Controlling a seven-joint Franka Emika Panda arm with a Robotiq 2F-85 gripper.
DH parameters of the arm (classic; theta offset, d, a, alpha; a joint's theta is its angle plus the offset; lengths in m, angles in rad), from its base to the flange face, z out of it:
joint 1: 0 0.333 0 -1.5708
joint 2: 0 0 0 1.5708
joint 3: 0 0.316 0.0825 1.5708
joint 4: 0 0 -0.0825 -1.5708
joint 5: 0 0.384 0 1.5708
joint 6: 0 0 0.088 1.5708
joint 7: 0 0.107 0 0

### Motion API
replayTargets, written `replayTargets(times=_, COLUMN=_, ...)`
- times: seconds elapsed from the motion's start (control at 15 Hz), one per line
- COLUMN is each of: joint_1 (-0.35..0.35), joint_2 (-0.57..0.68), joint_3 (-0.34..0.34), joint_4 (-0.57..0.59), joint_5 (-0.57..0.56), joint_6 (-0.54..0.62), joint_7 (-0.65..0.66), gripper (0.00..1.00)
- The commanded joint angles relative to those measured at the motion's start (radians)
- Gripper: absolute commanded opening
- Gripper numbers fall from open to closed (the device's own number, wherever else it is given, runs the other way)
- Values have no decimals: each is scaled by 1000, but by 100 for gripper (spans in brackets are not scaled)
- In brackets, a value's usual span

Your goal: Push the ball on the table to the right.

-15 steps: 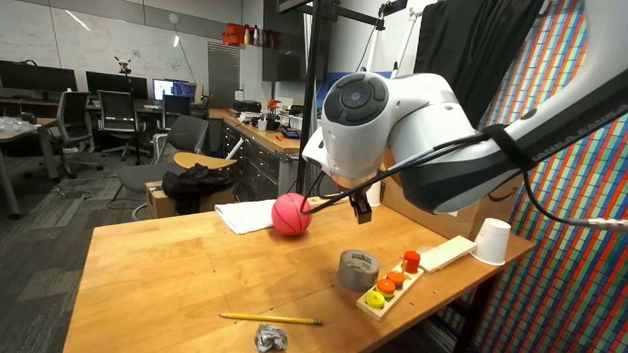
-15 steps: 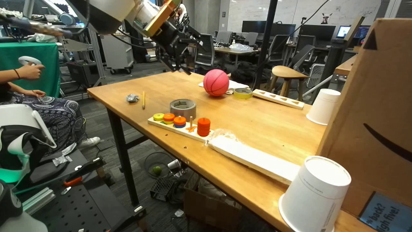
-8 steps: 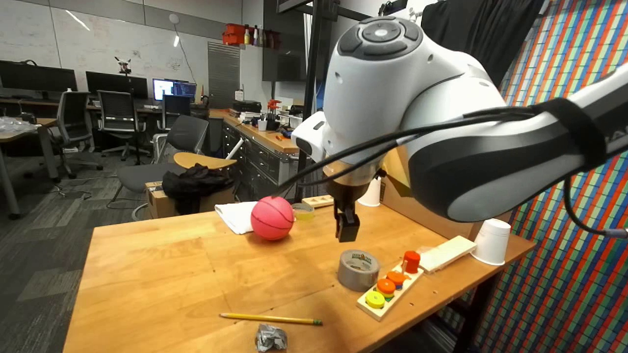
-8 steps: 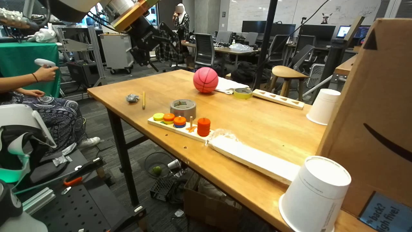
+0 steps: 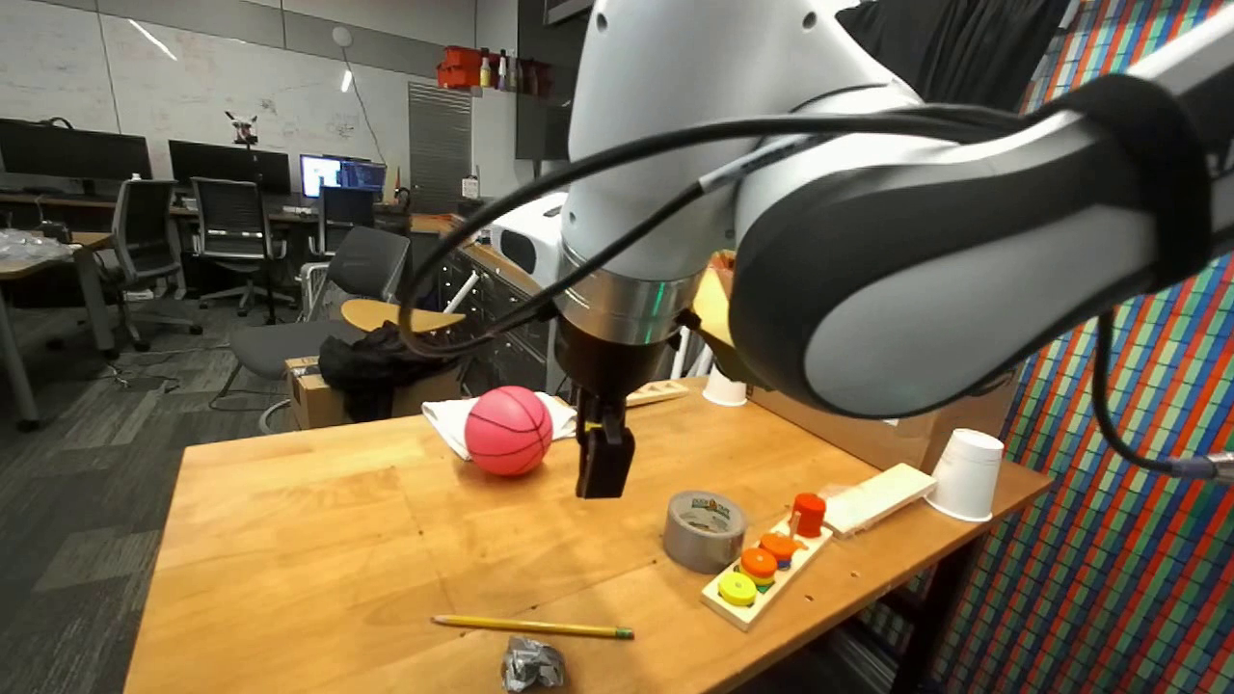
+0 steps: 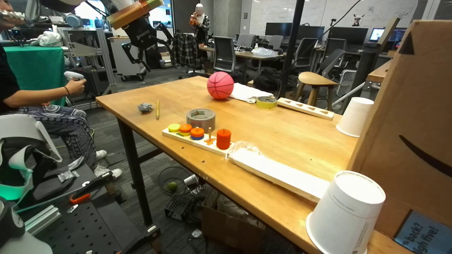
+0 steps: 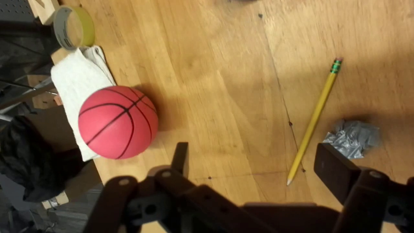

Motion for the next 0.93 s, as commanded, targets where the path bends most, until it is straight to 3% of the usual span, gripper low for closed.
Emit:
replayTargets(times=0.0, joint_1=-3, joint_2=104, joint_3=34, joint_4=125, joint_5=69, joint_6=-3, joint_7=-88, gripper=100)
replayTargets(times=0.33, joint_1=-5, joint_2=271, joint_3=56, joint_4=310, joint_5=172, joint_6=-33, joint_7=-197, gripper=100)
replayTargets(times=0.53, joint_1=-19, joint_2=367, joint_3=55, joint_4=419, joint_5=177, joint_6=-41, joint_7=-260, gripper=100)
replayTargets(times=0.87, joint_1=-75, joint_2=447, joint_3=40, joint_4=511, joint_5=197, joint_6=-57, joint_7=-363, gripper=100)
